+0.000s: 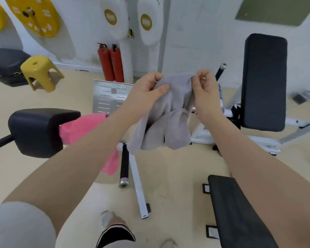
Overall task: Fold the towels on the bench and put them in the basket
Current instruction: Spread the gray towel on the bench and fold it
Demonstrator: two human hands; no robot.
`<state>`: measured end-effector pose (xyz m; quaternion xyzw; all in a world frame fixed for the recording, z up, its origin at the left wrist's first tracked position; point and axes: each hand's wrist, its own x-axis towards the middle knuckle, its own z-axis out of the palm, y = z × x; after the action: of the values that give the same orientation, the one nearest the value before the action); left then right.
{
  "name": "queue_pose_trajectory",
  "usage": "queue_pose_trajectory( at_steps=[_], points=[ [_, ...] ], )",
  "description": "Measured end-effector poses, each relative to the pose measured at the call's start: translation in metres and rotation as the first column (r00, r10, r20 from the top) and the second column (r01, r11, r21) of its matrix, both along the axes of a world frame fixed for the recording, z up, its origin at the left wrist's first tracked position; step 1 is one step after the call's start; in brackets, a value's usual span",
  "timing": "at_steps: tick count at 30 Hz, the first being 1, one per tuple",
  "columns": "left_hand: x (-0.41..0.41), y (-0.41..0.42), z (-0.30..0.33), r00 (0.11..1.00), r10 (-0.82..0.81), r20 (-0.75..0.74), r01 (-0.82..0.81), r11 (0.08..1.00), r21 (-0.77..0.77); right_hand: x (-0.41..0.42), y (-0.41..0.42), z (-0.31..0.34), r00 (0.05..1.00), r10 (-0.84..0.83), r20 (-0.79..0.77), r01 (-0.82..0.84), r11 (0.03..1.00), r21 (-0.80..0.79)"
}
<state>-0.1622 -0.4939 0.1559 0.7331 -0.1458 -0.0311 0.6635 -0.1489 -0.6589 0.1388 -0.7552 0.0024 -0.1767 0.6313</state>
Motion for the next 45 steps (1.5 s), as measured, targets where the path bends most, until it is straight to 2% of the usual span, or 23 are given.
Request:
queue_pose_trajectory(
  at_steps=[6,8,11,14,18,22,25,28,31,34,37,38,40,42,43,44,45],
  points=[
    [0.005,-0.108,-0.022,0.981,-0.097,-0.165,0.106,0.993,0.043,-0.008,-0.119,-0.024,0.980,-0.035,-0.194,0.008,0.990,-0.139],
    [0.015,-0.139,-0.036,0.971,-0.117,-0.209,0.136,0.988,0.078,-0.003,-0.150,-0.034,0.965,-0.119,-0.233,0.074,0.979,-0.191],
    [0.040,-0.182,-0.055,0.936,-0.244,-0.253,0.278,0.955,0.107,0.014,-0.191,-0.047,0.934,-0.260,-0.246,0.213,0.956,-0.201],
    [0.088,-0.227,-0.067,0.924,-0.277,-0.264,0.319,0.938,0.133,0.050,-0.236,-0.056,0.913,-0.333,-0.234,0.261,0.920,-0.291],
    [0.176,-0.293,-0.086,0.911,-0.288,-0.294,0.352,0.916,0.194,0.114,-0.297,-0.070,0.886,-0.373,-0.275,0.198,0.842,-0.502],
    [0.265,-0.355,-0.085,0.867,-0.372,-0.331,0.464,0.845,0.265,0.182,-0.355,-0.070,0.821,-0.401,-0.408,0.169,0.851,-0.497],
    [0.319,-0.397,-0.076,0.812,-0.512,-0.280,0.578,0.771,0.266,0.222,-0.398,-0.064,0.796,-0.401,-0.453,0.145,0.853,-0.501],
    [0.356,-0.440,-0.062,0.785,-0.569,-0.246,0.619,0.729,0.292,0.249,-0.435,-0.058,0.785,-0.383,-0.486,0.109,0.858,-0.501],
    [0.385,-0.482,-0.051,0.790,-0.574,-0.216,0.613,0.735,0.291,0.273,-0.476,-0.058,0.783,-0.378,-0.494,0.106,0.863,-0.494],
    [0.411,-0.520,-0.047,0.785,-0.563,-0.257,0.616,0.750,0.240,0.300,-0.518,-0.060,0.809,-0.364,-0.461,0.138,0.881,-0.453],
    [0.437,-0.556,-0.048,0.784,-0.533,-0.318,0.599,0.784,0.163,0.324,-0.562,-0.070,0.805,-0.221,-0.550,-0.060,0.893,-0.446],
    [0.446,-0.568,-0.050,0.791,-0.509,-0.340,0.577,0.805,0.137,0.332,-0.578,-0.075,0.769,-0.189,-0.611,-0.166,0.864,-0.476],
    [0.462,-0.590,-0.055,0.797,-0.435,-0.419,0.518,0.849,0.102,0.345,-0.609,-0.087,0.667,-0.247,-0.703,-0.342,0.736,-0.584],
    [0.473,-0.608,-0.060,0.787,-0.371,-0.493,0.486,0.865,0.125,0.357,-0.635,-0.094,0.634,-0.359,-0.685,-0.393,0.613,-0.685],
    [0.478,-0.614,-0.063,0.770,-0.357,-0.528,0.509,0.843,0.172,0.365,-0.645,-0.095,0.649,-0.387,-0.655,-0.367,0.594,-0.715],
    [0.481,-0.619,-0.064,0.740,-0.359,-0.569,0.564,0.793,0.233,0.373,-0.652,-0.092,0.676,-0.390,-0.626,-0.305,0.625,-0.718],
    [0.485,-0.624,-0.067,0.696,-0.377,-0.611,0.640,0.712,0.290,0.382,-0.657,-0.087,0.711,-0.367,-0.600,-0.219,0.696,-0.684]
  ],
)
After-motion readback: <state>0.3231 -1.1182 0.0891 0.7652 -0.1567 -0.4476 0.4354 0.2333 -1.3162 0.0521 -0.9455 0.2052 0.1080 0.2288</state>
